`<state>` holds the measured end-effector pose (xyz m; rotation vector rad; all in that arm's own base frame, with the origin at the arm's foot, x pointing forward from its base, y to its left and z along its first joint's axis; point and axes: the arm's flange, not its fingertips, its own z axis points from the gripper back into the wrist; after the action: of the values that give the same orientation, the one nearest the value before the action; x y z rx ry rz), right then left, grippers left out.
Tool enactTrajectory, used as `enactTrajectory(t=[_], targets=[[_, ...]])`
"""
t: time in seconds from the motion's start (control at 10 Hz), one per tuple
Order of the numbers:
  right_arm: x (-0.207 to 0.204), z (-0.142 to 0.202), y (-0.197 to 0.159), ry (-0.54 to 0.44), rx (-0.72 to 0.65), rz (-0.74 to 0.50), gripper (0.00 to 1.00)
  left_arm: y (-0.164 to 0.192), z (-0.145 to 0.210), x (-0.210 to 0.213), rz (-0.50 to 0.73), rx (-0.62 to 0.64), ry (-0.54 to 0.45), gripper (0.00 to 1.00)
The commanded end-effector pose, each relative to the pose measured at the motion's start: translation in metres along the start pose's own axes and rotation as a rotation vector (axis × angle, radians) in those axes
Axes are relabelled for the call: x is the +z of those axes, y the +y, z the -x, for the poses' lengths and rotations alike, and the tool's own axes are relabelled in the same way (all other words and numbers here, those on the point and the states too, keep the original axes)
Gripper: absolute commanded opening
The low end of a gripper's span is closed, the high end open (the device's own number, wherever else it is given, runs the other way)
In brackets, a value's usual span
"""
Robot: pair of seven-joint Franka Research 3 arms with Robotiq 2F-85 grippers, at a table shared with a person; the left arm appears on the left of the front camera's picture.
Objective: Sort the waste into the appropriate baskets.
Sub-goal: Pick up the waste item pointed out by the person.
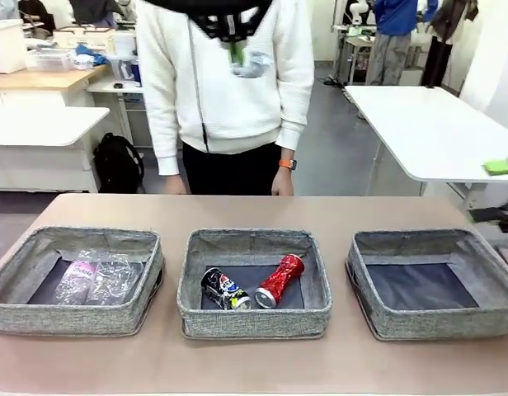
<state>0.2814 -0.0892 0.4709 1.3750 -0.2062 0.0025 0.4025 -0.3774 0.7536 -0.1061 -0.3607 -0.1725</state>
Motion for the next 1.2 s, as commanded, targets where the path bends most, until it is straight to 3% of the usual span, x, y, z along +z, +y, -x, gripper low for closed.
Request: enactTrajectory(t=[0.0,0.5,1.1], targets=[[-0.025,-0.006,0.001,0.068,0.004,0.018,1.0,-0.026,-0.023,0.005,-0.031,0.009,0.009,0.04],[-0.025,-0.006,0.001,0.068,0.004,0.018,1.0,-0.03,-0.037,0.002,-0.049,0.054,0.0,0.04],[-0.025,-0.006,0.001,0.068,0.004,0.018,1.0,-0.023,-0.025,-0.01,-0.016,0.013,0.022,0.04]])
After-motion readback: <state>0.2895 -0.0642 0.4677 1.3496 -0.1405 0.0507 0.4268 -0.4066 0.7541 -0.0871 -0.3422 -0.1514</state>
